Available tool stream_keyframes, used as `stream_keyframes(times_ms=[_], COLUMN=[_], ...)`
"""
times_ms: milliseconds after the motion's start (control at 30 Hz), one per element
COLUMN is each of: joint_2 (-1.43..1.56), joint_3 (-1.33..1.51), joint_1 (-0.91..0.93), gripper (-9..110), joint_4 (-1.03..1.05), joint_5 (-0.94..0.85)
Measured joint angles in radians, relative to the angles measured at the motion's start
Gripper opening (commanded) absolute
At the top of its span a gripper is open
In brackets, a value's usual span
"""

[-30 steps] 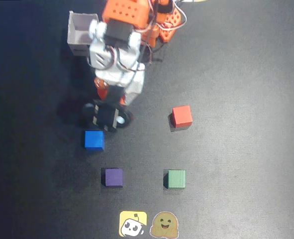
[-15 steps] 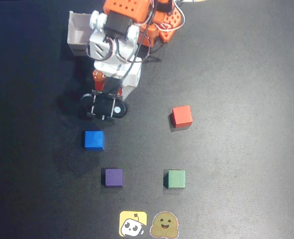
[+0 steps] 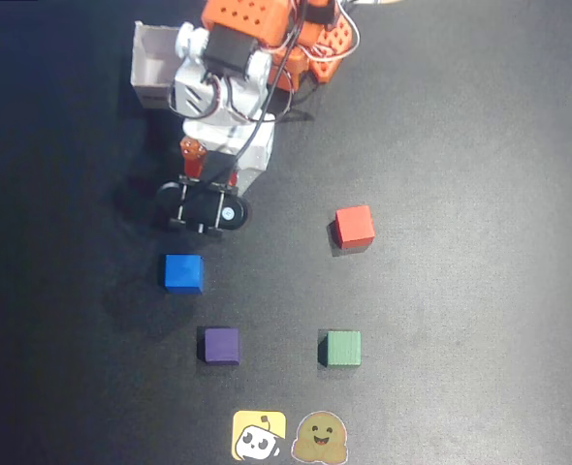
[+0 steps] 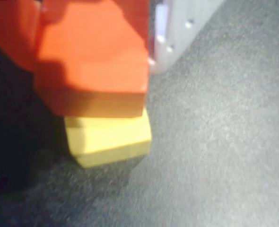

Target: Put the orange cube on top of the yellow cube.

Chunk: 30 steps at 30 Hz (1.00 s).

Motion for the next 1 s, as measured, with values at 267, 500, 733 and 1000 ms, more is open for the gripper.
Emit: stream_keyframes(times_ms=[267,500,733,1000], joint_2=[0.0,0.0,-0.021,-0.025], joint_3=[0.0,0.0,0.0,0.0], joint_1=[0.0,0.0,0.0,0.0], gripper=[16,16,21,22], joint_4=[-0.006,-0.028,-0.06,-0.064], joint_5=[-0.011,-0.012,-0.012,-0.012])
